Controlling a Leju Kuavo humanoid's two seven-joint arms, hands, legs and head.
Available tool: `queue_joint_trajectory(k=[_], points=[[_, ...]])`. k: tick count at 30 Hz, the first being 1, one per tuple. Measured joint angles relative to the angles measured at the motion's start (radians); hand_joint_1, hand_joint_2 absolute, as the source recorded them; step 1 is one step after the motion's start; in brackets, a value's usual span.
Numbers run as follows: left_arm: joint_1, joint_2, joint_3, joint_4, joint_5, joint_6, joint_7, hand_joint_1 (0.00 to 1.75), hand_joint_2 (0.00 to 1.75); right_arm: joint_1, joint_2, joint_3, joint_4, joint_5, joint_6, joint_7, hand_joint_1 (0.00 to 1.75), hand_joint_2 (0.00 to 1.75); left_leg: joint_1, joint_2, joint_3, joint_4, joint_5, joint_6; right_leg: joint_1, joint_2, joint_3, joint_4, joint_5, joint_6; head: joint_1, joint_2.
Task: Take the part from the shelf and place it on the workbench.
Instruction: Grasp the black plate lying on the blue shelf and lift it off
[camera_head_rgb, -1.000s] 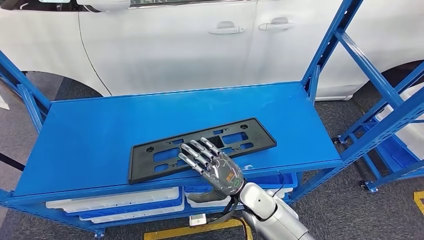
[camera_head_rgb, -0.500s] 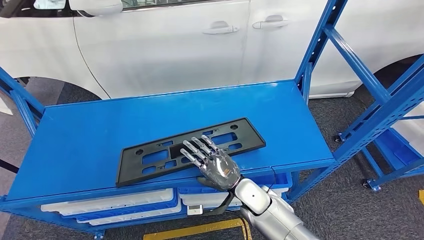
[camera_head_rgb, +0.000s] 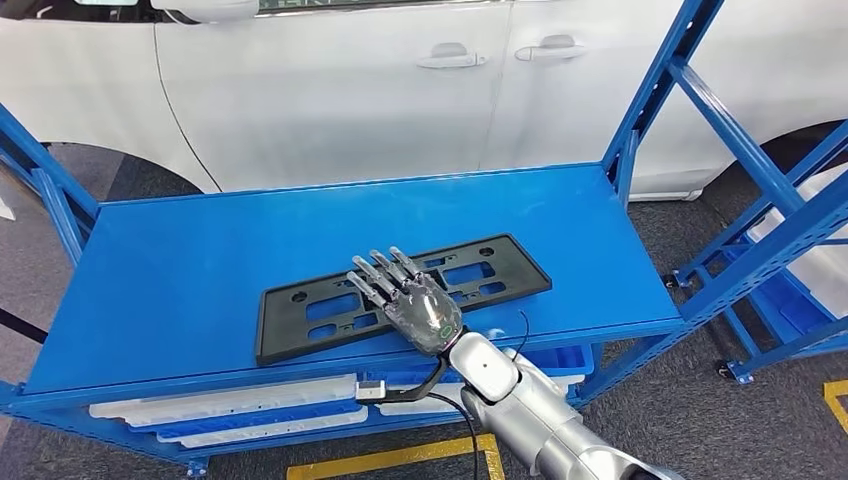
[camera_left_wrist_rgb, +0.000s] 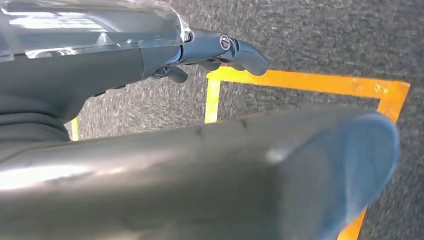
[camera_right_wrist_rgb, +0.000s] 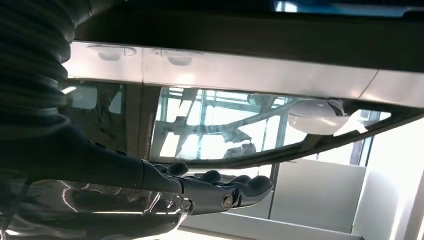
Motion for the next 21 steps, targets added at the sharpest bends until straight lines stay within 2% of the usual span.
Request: queue_joint_trajectory(k=[1,2,3,4,6,7,9,10,12,14,15,16,17,19,21], points=[[0.000,0.000,0.000,0.000,-0.001,0.000,-0.001,0.00,0.00,-0.008,0.008,0.005,0.014,0.010,0.000,0.015,0.00,1.75,0.000,-0.001,0.000,0.001,-0.001,0.000,0.000,0.000,0.002,-0.007,0.017,-0.001,0.000,0.000],[0.000,0.000,0.000,0.000,-0.002,0.000,-0.002,0.00,0.00,-0.020,0.015,0.015,0.029,0.015,0.000,0.034,0.00,1.75,0.000,-0.002,0.001,0.003,-0.002,-0.001,0.000,0.000,0.023,-0.052,0.050,-0.004,0.000,0.000],[0.000,0.000,0.000,0.000,-0.003,0.000,-0.004,0.00,0.00,-0.036,0.023,0.030,0.045,0.018,0.000,0.054,0.35,1.75,0.000,-0.002,0.002,0.004,-0.003,-0.004,0.000,0.000,0.055,-0.121,0.087,-0.008,0.000,0.000],[-0.001,0.000,0.000,0.000,-0.004,0.000,-0.006,0.00,0.00,-0.058,0.032,0.049,0.063,0.020,0.000,0.072,0.79,1.75,-0.002,-0.003,0.001,0.007,-0.005,-0.007,0.003,0.000,0.086,-0.188,0.112,-0.013,0.000,0.000],[-0.003,0.000,0.000,0.000,-0.004,0.001,-0.010,0.00,0.00,-0.100,0.052,0.094,0.112,0.021,0.001,0.093,1.66,1.75,-0.005,-0.002,-0.002,0.010,-0.008,-0.016,0.007,0.000,0.120,-0.265,0.132,-0.022,0.000,0.000],[-0.004,0.000,0.000,0.000,-0.003,0.002,-0.014,0.00,0.00,-0.118,0.064,0.116,0.142,0.022,0.007,0.094,1.75,1.75,-0.006,-0.002,-0.003,0.009,-0.008,-0.021,0.009,0.001,0.122,-0.272,0.128,-0.025,0.000,0.000],[-0.005,0.001,0.000,0.000,0.001,0.003,-0.021,0.00,0.00,-0.148,0.090,0.153,0.200,0.023,0.029,0.085,1.75,1.75,-0.004,-0.001,-0.002,0.010,-0.011,-0.033,0.007,0.001,0.124,-0.279,0.132,-0.035,0.000,0.000],[-0.005,0.003,0.000,0.000,0.003,0.004,-0.024,0.00,0.00,-0.163,0.102,0.168,0.226,0.023,0.041,0.079,1.75,1.75,-0.003,-0.001,-0.007,0.023,-0.021,-0.038,0.005,0.000,0.126,-0.283,0.134,-0.041,0.000,0.000],[-0.004,0.005,0.001,0.000,0.005,0.005,-0.030,0.00,0.00,-0.188,0.124,0.190,0.268,0.023,0.060,0.068,1.75,1.75,0.001,-0.002,-0.047,0.109,-0.071,-0.047,0.001,-0.001,0.130,-0.290,0.137,-0.049,0.000,0.000],[-0.003,0.005,0.002,0.000,0.006,0.004,-0.035,0.00,0.00,-0.203,0.139,0.207,0.302,0.018,0.071,0.059,1.75,1.75,0.003,-0.002,-0.112,0.243,-0.127,-0.055,0.002,-0.001,0.130,-0.290,0.137,-0.052,0.000,0.000],[-0.001,0.005,0.002,0.000,0.006,0.004,-0.037,0.00,0.00,-0.206,0.143,0.212,0.317,0.015,0.075,0.055,1.75,1.75,0.004,-0.002,-0.133,0.282,-0.133,-0.057,0.002,-0.001,0.131,-0.290,0.137,-0.052,0.000,0.000],[0.000,0.005,0.002,0.000,0.006,0.004,-0.040,0.00,0.00,-0.209,0.146,0.217,0.329,0.012,0.078,0.053,1.75,1.75,0.004,-0.002,-0.138,0.287,-0.121,-0.059,0.002,-0.001,0.131,-0.289,0.136,-0.052,0.000,0.000],[0.001,0.005,0.002,0.000,0.006,0.004,-0.042,0.00,0.00,-0.213,0.150,0.220,0.339,0.010,0.080,0.051,1.75,1.75,0.005,-0.002,-0.123,0.250,-0.091,-0.059,0.002,0.000,0.131,-0.288,0.135,-0.050,0.000,0.000],[0.001,0.006,0.002,0.000,0.005,0.003,-0.043,0.00,0.00,-0.226,0.156,0.224,0.351,0.004,0.083,0.051,1.75,1.75,0.007,-0.002,-0.058,0.110,-0.024,-0.057,0.003,0.002,0.132,-0.283,0.131,-0.044,0.000,0.000],[-0.001,0.006,0.002,0.000,0.004,0.000,-0.044,0.00,0.00,-0.239,0.160,0.225,0.360,-0.003,0.084,0.053,1.75,1.75,0.005,-0.004,-0.017,0.022,0.002,-0.046,0.007,0.005,0.130,-0.278,0.129,-0.035,0.000,0.000]])
